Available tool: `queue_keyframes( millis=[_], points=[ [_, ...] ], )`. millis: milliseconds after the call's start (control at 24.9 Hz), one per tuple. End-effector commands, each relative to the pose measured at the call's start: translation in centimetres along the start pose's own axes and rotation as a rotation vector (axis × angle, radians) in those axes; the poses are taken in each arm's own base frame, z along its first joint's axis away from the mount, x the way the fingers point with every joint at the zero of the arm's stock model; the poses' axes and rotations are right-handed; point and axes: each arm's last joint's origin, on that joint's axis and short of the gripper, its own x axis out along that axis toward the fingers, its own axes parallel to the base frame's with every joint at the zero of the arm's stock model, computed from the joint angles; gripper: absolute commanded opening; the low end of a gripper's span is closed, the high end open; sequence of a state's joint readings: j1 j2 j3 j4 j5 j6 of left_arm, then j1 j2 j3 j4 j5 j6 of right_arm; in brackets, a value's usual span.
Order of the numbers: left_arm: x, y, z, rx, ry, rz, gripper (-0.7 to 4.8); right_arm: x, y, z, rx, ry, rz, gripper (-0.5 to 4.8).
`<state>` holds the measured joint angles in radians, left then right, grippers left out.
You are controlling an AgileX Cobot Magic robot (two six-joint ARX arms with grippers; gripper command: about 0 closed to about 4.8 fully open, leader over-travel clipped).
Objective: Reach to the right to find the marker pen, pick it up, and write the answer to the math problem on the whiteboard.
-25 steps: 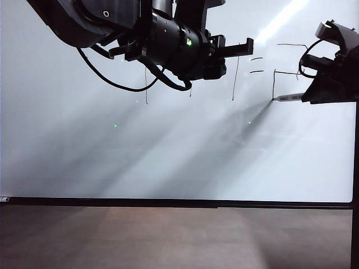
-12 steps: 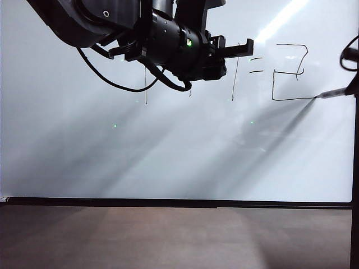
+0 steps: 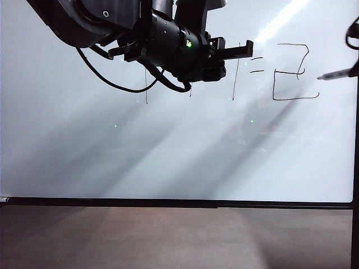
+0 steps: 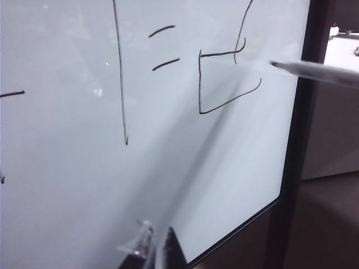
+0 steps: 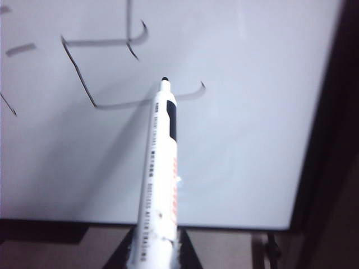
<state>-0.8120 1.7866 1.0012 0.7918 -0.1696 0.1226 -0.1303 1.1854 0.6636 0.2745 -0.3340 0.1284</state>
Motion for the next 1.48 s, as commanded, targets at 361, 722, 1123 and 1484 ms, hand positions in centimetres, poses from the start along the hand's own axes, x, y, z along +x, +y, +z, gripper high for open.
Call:
queue_keyframes(
  millis=[361,722,1123,1484],
  points=[
    [0.0,-0.1,0.3,-0.003,-0.015,0.002,0.27,-7.2,2.6,1.5,-0.041,-0.15,-0.052,-0.04],
    [0.0,-0.1,0.3,-0.003,-0.016,0.002,0.27,-11.4,3.9,0.7,-0.039,-0.176,-0.039,-0.04],
    [0.0,-0.1,0.3,-0.003,-0.015,0.001,0.27,-13.5,4.1,-5.5,0.006,-0.213,0.043,-0.04],
    [0.0,-0.1,0.3,-0.003,-0.015,0.001,0.27,-15.4,4.5,-6.9,-0.02,-0.299,0.06,-0.01]
  ],
)
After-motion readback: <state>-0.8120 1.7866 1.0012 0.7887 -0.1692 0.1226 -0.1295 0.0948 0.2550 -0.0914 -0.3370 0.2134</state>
